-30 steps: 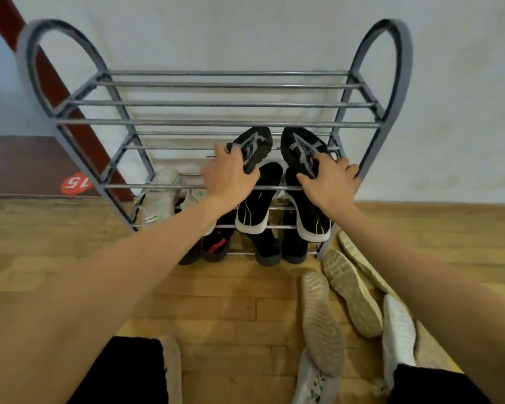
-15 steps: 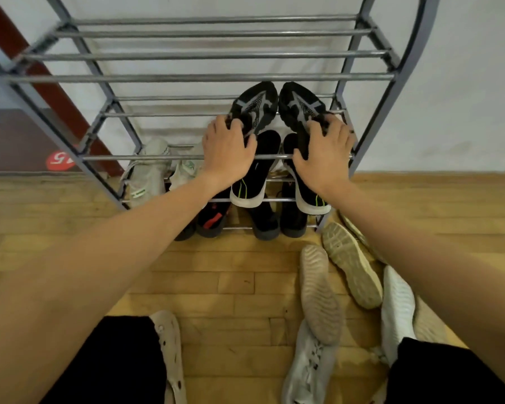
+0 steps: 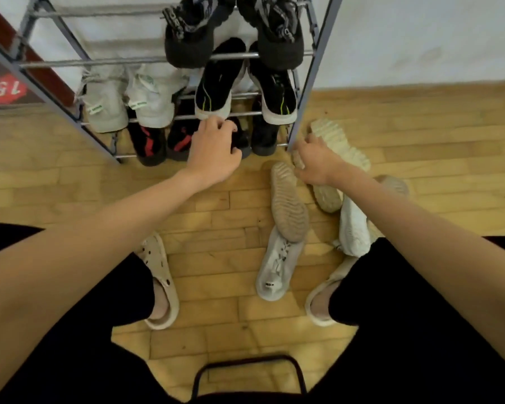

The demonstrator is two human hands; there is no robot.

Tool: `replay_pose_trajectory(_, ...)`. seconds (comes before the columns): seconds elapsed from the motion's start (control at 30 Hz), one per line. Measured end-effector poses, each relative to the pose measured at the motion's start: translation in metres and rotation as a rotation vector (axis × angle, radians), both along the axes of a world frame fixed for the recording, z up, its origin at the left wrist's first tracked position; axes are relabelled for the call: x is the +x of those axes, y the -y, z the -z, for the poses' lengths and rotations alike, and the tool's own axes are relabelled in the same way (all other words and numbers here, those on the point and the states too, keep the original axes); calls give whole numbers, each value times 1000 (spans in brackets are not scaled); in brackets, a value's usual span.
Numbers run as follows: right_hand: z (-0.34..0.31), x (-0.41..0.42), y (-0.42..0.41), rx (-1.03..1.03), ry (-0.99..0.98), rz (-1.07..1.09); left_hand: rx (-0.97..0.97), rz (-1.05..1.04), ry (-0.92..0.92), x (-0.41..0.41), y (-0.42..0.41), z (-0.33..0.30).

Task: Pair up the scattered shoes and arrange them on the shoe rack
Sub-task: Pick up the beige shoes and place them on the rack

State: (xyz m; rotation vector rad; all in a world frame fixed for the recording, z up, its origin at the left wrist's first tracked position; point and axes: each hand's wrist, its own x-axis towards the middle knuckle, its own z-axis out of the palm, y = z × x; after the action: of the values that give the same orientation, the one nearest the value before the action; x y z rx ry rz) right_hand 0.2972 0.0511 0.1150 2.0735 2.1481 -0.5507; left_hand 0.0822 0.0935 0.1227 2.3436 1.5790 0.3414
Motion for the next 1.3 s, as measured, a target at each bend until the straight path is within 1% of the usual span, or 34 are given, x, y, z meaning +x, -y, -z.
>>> replay_pose_trajectory(0.03,5,5,5,-79,8,12,-37,18,-18,5,6,6)
replay_pose_trajectory(0.1,15,16,15,-173,-8,56,-105,36,-53,15,17,18)
replay_pose_trajectory(0.33,84,57,46,-336,-2,246,-298,73,-118,50,39,69)
replay_pose_trajectory(0.47,124,64,64,-431,-18,249,-404,99,-179,69,39,102)
replay_pose_trajectory(0.57,141,69,67,-389,-36,210,-435,161,-232,81,30,122)
replay_pose_trajectory(0.7,157,79,64,-166,-9,171,-438,173,-284,96,11,147)
replay_pose_trajectory(0.8,166,84,63,-13,25,197,-420,249,-327,105,-1,162)
replay_pose_trajectory(0.93,177,88,63,103,78,287,-371,522,-502,116,-14,172)
replay_pose_trajectory(1.07,190,94,69,53,82,365,-219,783,-703,134,-25,184)
replay_pose_trajectory(1.2,199,98,74,65,66,347,-82,1005,-907,150,-28,196)
replay_pose_trajectory(1.3,198,99,74,65,60,348,-1,1123,-962,152,-31,199)
